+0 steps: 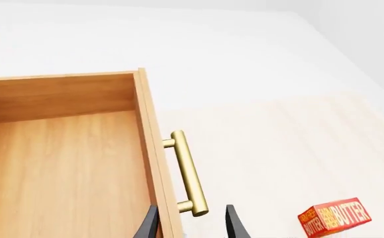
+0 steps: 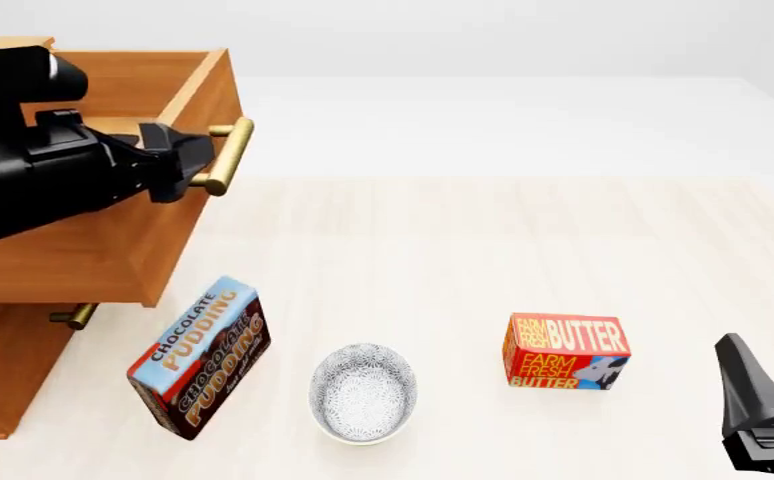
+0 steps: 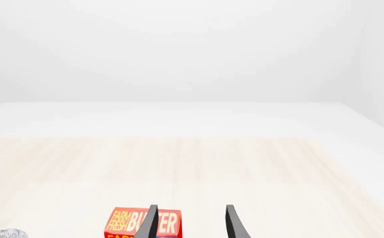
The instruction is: Put the bowl in the top drawer of the cabinet.
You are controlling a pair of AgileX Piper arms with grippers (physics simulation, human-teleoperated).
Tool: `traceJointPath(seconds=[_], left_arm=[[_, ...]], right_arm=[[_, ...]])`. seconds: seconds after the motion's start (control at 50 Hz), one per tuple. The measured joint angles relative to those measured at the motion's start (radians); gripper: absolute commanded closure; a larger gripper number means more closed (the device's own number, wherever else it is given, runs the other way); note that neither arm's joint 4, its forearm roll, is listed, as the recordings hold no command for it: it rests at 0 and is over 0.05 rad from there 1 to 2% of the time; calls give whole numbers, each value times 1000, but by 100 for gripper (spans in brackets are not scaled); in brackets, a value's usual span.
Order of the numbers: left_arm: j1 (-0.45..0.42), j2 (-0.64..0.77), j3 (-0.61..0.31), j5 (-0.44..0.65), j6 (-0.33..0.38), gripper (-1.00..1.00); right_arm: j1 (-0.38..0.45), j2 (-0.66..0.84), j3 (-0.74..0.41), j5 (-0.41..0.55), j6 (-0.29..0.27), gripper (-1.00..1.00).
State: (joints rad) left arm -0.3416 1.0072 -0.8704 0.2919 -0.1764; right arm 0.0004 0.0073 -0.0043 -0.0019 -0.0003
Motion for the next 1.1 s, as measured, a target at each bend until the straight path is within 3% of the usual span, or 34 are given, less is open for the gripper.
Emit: traceJointPath(seconds=[0.7,0.92,1.1], left_arm=[[-28,1,1,0,-80,-100],[-35,-28,-11,40,-59,-100],[-54,-83,-50,73,-3,-100]], right_arm=[[0,0,0,0,0,-100],[0,0,0,0,0,-100],[0,0,0,0,0,-100]])
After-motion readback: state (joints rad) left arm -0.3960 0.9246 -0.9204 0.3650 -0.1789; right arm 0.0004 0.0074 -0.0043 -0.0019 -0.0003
